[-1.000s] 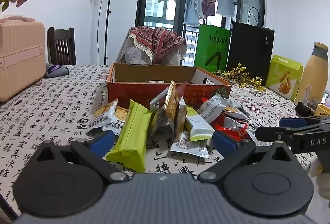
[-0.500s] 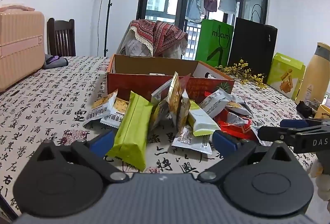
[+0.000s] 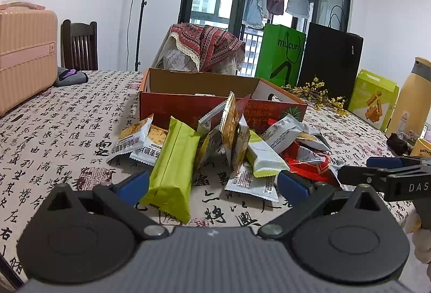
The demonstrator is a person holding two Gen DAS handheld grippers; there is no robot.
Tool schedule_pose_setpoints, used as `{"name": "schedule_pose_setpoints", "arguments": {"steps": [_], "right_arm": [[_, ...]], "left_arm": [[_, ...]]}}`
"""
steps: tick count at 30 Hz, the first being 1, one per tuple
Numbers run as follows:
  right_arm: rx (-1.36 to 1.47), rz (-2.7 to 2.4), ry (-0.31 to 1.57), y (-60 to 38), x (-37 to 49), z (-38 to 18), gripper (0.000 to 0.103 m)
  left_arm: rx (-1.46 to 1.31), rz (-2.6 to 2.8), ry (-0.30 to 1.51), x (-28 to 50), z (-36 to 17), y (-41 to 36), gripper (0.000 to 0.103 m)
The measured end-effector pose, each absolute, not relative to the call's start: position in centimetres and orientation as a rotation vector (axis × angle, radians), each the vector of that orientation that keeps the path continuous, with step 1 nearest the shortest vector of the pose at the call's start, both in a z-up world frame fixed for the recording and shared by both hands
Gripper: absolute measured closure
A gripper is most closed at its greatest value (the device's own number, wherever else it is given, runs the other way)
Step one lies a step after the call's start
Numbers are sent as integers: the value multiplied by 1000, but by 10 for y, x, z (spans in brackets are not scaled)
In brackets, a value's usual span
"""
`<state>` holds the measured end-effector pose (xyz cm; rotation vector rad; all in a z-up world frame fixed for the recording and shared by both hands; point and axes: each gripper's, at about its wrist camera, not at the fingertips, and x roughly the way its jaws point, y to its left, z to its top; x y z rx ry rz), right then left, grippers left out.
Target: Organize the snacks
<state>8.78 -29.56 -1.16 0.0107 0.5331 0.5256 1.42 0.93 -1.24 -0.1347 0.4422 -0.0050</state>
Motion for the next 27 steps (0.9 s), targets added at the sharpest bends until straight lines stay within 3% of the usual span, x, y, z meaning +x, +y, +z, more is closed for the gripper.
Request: {"name": "schedule_pose_setpoints", "arguments": {"steps": [27], "right_arm": [[10,525,533,-295,88,-12,0]], "left_arm": [[-137,-5,438,12,-12,11,0]]}}
